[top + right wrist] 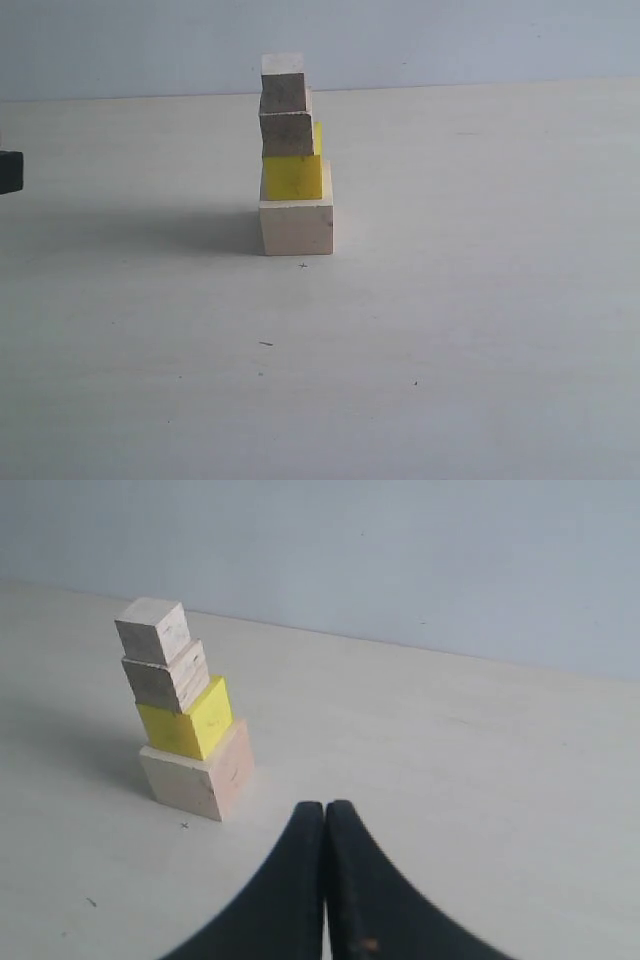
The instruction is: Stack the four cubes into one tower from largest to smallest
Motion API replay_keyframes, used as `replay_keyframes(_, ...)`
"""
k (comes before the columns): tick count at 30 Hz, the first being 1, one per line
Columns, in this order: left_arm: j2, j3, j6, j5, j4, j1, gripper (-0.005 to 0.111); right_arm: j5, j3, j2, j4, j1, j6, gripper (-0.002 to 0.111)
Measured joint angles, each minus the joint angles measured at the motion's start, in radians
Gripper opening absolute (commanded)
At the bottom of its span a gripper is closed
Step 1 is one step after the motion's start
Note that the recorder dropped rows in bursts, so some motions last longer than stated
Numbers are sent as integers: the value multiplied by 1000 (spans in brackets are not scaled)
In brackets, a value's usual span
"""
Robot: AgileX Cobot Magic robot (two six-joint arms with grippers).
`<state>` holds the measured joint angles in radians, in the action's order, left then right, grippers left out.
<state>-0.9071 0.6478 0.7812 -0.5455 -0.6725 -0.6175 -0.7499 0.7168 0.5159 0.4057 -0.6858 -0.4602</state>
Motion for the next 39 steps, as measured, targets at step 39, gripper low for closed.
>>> replay_keyframes(39, 857, -27, 4, 3, 150, 584, 0, -8, 0, -2, -8, 0, -4, 0)
